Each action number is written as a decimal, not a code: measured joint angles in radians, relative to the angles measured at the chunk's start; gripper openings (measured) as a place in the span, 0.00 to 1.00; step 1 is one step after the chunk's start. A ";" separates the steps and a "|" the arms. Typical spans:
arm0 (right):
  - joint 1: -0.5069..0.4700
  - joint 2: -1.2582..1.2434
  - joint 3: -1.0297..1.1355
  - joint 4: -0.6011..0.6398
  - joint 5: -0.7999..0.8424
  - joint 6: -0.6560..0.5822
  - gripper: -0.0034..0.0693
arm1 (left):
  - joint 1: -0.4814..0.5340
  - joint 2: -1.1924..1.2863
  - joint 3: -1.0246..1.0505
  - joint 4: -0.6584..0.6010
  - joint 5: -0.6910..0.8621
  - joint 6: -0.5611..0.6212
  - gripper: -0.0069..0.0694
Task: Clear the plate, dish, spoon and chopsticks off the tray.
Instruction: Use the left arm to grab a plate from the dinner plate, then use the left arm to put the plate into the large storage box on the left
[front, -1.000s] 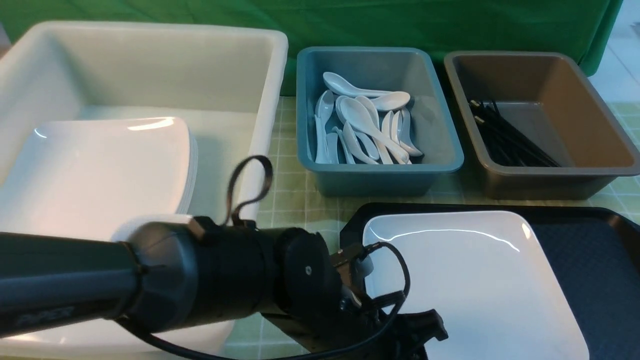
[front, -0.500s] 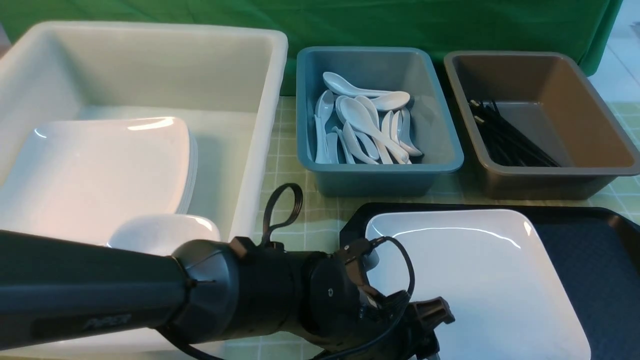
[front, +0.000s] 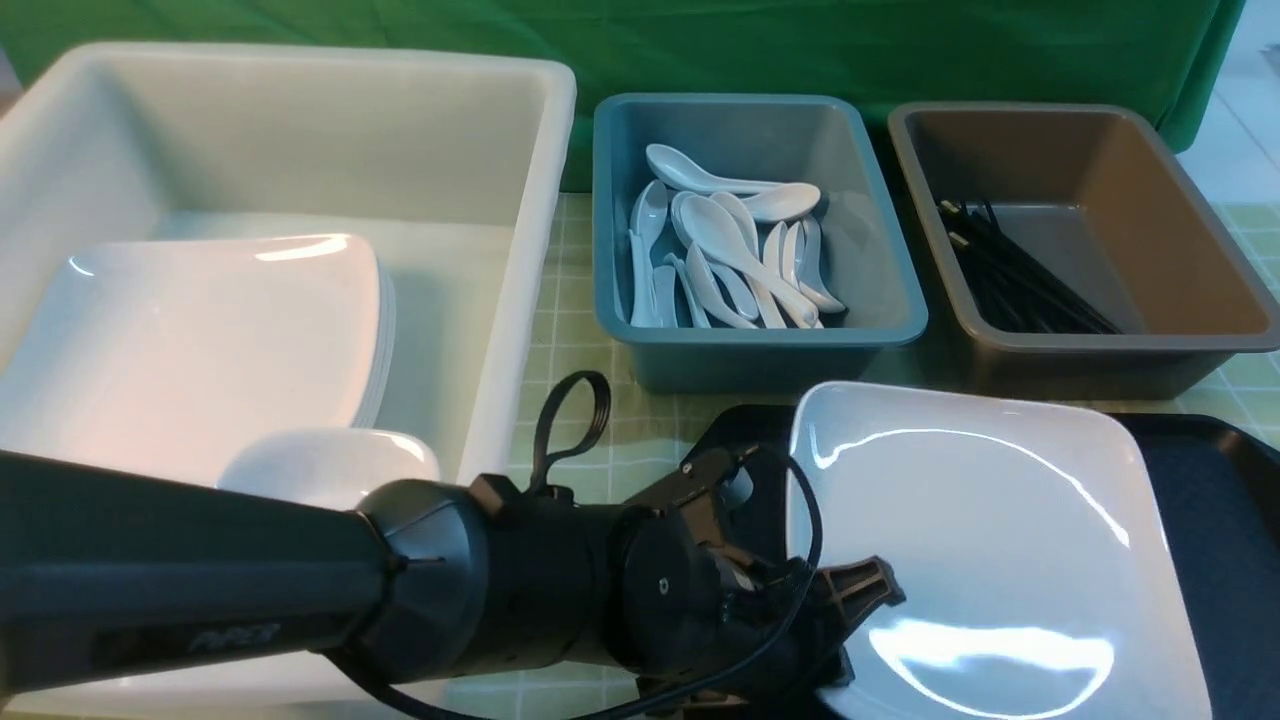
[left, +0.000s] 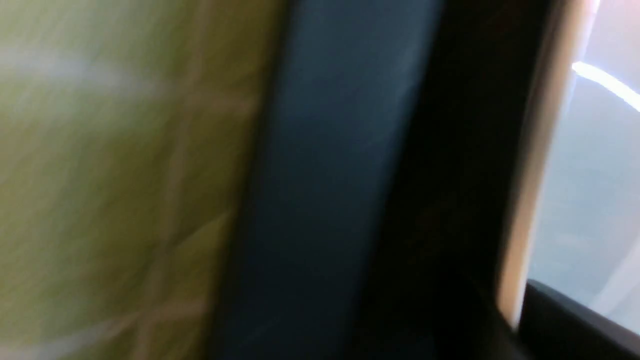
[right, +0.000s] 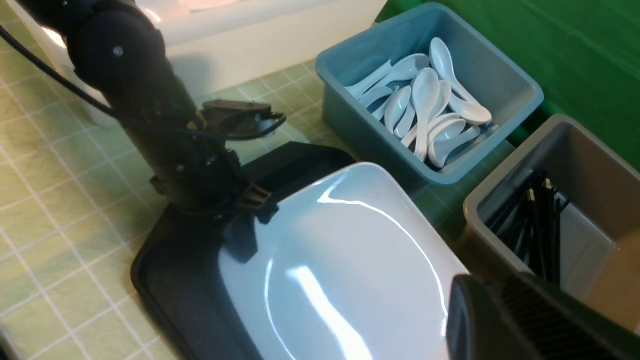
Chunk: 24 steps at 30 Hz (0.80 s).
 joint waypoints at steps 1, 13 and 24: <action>0.000 0.000 0.000 0.000 0.000 0.001 0.15 | -0.001 -0.006 0.000 -0.001 -0.001 0.000 0.14; 0.000 0.000 0.000 0.000 0.000 0.013 0.16 | -0.017 -0.148 0.005 0.057 0.036 0.019 0.10; 0.000 0.000 0.000 0.000 0.000 0.014 0.16 | -0.017 -0.216 0.011 0.107 0.070 0.029 0.10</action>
